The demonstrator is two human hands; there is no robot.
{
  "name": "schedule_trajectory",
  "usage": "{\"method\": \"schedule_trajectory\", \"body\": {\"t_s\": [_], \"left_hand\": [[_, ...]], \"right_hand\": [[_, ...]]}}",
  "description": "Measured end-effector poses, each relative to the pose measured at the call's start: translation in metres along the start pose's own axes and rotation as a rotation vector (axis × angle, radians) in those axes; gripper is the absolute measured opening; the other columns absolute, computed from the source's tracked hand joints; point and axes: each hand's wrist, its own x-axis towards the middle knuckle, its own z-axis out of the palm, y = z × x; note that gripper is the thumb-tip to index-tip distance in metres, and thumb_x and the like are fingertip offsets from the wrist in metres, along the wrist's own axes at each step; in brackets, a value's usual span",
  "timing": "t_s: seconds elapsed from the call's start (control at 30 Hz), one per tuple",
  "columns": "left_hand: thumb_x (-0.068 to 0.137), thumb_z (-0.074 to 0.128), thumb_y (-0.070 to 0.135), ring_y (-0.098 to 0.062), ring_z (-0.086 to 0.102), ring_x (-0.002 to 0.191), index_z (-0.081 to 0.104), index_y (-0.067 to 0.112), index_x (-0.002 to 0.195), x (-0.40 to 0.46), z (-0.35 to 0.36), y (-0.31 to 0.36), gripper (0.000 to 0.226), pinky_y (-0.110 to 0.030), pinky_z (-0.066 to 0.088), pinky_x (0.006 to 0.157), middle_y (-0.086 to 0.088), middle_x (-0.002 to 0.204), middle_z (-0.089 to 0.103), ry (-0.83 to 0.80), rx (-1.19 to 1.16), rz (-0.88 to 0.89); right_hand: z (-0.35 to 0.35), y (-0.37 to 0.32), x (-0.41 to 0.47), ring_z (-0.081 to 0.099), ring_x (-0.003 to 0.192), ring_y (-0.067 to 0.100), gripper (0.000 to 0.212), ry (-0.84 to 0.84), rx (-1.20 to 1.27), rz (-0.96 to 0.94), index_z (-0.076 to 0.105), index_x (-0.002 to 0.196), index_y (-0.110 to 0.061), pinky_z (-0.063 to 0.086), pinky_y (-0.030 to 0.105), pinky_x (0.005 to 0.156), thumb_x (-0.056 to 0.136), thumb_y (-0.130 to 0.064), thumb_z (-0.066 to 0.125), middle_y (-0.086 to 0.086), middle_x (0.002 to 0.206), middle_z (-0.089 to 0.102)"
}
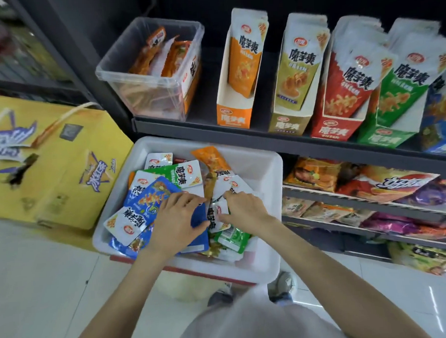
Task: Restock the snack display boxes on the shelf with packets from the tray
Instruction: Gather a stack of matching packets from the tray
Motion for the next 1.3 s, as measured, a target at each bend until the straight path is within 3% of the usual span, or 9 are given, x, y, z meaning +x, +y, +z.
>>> {"method": "schedule_trajectory", "body": {"t_s": [0.17,0.3,0.5,0.63,0.73,0.87,1.03,1.17,1.3], "left_hand": [[0.072,0.065,0.057,-0.023,0.051,0.113,0.055,0.016,0.128,0.0,0.004,0.006,0.07,-0.037,0.044,0.094,-0.002,0.121,0.058,0.008,-0.137,0.01],[0.077,0.071,0.049,0.006,0.022,0.132,0.027,0.03,0.146,0.01,-0.017,0.025,0.084,-0.009,0.015,0.105,0.017,0.147,0.027,-0.117,-0.545,0.034],[0.073,0.077,0.044,0.005,0.037,0.128,0.028,0.049,0.139,0.02,-0.038,0.067,0.082,-0.026,0.036,0.105,0.025,0.142,0.036,-0.037,-0.801,0.021],[0.068,0.075,0.052,-0.002,0.049,0.119,0.041,0.042,0.135,0.022,-0.037,0.084,0.076,-0.035,0.047,0.097,0.021,0.132,0.049,0.064,-0.913,-0.079],[0.068,0.077,0.046,-0.012,0.051,0.115,0.043,0.032,0.136,0.024,-0.037,0.094,0.078,-0.038,0.049,0.093,0.007,0.13,0.051,0.208,-0.648,-0.167],[0.07,0.075,0.042,-0.019,0.049,0.114,0.048,0.016,0.134,0.032,-0.034,0.104,0.075,-0.035,0.045,0.093,-0.003,0.128,0.052,0.347,-0.372,0.058],[0.085,0.057,0.044,0.002,0.057,0.095,0.051,0.019,0.13,0.053,-0.053,0.131,0.051,-0.011,0.048,0.079,0.014,0.107,0.061,0.308,-0.739,0.061],[0.088,0.059,0.029,-0.003,0.064,0.076,0.067,0.013,0.102,0.097,-0.072,0.178,0.023,-0.029,0.055,0.061,0.008,0.091,0.069,0.462,-0.734,0.309],[0.086,0.066,0.016,-0.003,0.061,0.074,0.07,0.012,0.095,0.158,-0.089,0.234,0.011,-0.025,0.052,0.059,0.004,0.09,0.07,0.6,-0.777,0.482]], "right_hand": [[-0.01,0.0,-0.007,0.062,0.103,0.027,0.04,0.126,0.326,0.045,0.053,0.13,-0.01,0.044,0.033,0.086,0.091,-0.017,0.058,0.006,0.109,0.067],[-0.045,0.014,-0.04,0.068,0.062,0.016,0.034,0.332,0.985,0.127,0.057,0.12,-0.019,0.057,0.029,0.06,0.091,-0.002,0.055,-0.005,0.087,0.063],[-0.084,0.034,-0.065,0.064,0.064,0.007,0.027,0.349,1.399,0.054,0.064,0.114,-0.011,0.054,0.02,0.059,0.091,0.001,0.057,-0.001,0.073,0.065],[-0.09,0.04,-0.075,0.068,0.075,0.012,0.022,0.318,1.593,0.064,0.062,0.116,-0.017,0.057,0.027,0.072,0.096,-0.017,0.052,0.001,0.089,0.07],[-0.085,0.042,-0.077,0.071,0.084,0.014,0.018,0.347,1.489,0.122,0.061,0.11,-0.025,0.058,0.026,0.071,0.096,-0.031,0.052,-0.003,0.092,0.073],[-0.071,0.048,-0.077,0.071,0.084,0.013,0.019,0.437,1.243,0.163,0.062,0.107,-0.017,0.058,0.025,0.063,0.089,-0.014,0.065,-0.002,0.095,0.073],[-0.085,0.072,-0.094,0.069,0.082,0.002,0.019,0.772,1.119,0.101,0.062,0.095,-0.02,0.055,0.018,0.066,0.086,-0.005,0.067,-0.009,0.09,0.071],[-0.108,0.101,-0.117,0.067,0.084,0.004,0.027,1.146,1.02,0.022,0.06,0.092,-0.027,0.052,0.02,0.076,0.086,-0.002,0.067,-0.017,0.087,0.069],[-0.145,0.135,-0.135,0.064,0.085,0.009,0.026,1.501,0.783,-0.089,0.057,0.094,-0.026,0.05,0.023,0.08,0.089,-0.001,0.061,-0.009,0.088,0.066]]}}
